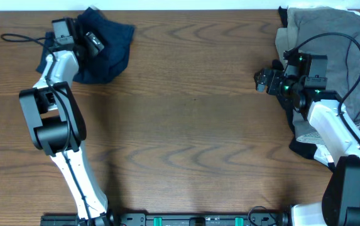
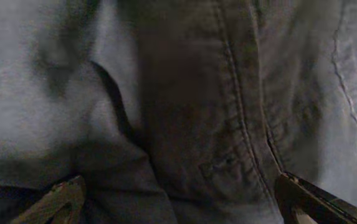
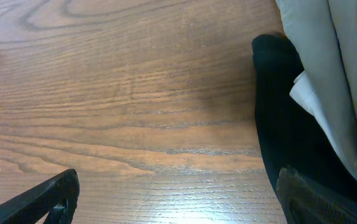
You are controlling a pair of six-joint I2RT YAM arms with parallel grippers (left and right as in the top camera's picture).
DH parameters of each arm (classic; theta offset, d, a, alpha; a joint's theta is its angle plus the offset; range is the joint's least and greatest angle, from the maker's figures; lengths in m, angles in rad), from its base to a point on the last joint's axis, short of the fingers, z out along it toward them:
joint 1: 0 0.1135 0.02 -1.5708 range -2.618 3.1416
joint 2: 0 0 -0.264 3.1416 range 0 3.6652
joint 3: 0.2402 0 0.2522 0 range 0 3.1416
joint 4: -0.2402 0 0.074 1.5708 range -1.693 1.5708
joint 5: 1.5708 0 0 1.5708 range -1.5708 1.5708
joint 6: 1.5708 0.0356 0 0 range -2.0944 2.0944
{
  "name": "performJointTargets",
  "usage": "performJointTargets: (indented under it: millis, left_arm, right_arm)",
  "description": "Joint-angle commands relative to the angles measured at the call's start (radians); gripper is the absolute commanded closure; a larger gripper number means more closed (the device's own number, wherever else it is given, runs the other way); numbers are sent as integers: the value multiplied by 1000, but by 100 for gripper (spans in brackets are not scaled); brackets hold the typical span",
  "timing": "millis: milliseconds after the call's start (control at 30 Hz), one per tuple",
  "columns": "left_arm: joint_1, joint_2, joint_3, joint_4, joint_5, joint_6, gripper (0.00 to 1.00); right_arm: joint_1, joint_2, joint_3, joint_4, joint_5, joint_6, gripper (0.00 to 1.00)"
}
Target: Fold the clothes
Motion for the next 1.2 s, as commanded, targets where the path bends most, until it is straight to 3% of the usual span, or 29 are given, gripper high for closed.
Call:
performJointTargets:
  millis: [0,367,567,633,733,900,1167]
  left_arm:
    - [56,66,-33,-67,-72,-66,2]
    - [90,66,-33,-139,-64,-265,2]
    - [89,66,-33,-124,43,-380,2]
    - [90,62,-33,-115,79,-365,2]
    - [94,45,-32,-87,111,-237,2]
    - [95,-44,-31,-83,149,135,2]
    - [71,-182,-31,-174,146,622,2]
  right_arm:
    - [17,5,3,0,10,-10,1]
    - [17,5,3,0,10,-10,1]
    - [17,5,3,0,10,-10,1]
    - [17,5,3,0,10,-10,1]
    - [17,5,3,0,10,-10,1]
    - [17,5,3,1,10,-10,1]
    - [17,5,3,4,10,-10,1]
